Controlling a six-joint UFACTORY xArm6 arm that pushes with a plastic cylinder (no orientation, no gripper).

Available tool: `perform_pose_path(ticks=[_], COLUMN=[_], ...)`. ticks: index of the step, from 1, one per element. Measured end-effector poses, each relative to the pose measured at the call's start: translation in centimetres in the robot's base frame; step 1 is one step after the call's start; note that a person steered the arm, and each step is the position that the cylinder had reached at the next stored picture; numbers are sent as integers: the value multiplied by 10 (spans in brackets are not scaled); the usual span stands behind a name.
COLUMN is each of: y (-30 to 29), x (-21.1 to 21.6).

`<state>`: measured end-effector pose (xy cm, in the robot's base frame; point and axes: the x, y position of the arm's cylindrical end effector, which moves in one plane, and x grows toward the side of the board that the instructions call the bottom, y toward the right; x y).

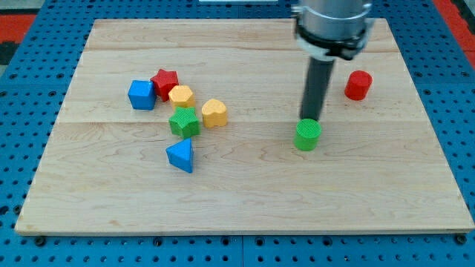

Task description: Push red star into yellow hexagon

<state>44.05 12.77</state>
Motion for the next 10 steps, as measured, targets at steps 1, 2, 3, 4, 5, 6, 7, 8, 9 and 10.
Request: perform_pose_path(ticks=[1,2,3,4,5,6,7,8,9,10], y=[1,-102,-79,-120,-203,-272,-300,-240,-231,-207], x=[36,63,38,-43,-104,-135,-124,-74,-25,19])
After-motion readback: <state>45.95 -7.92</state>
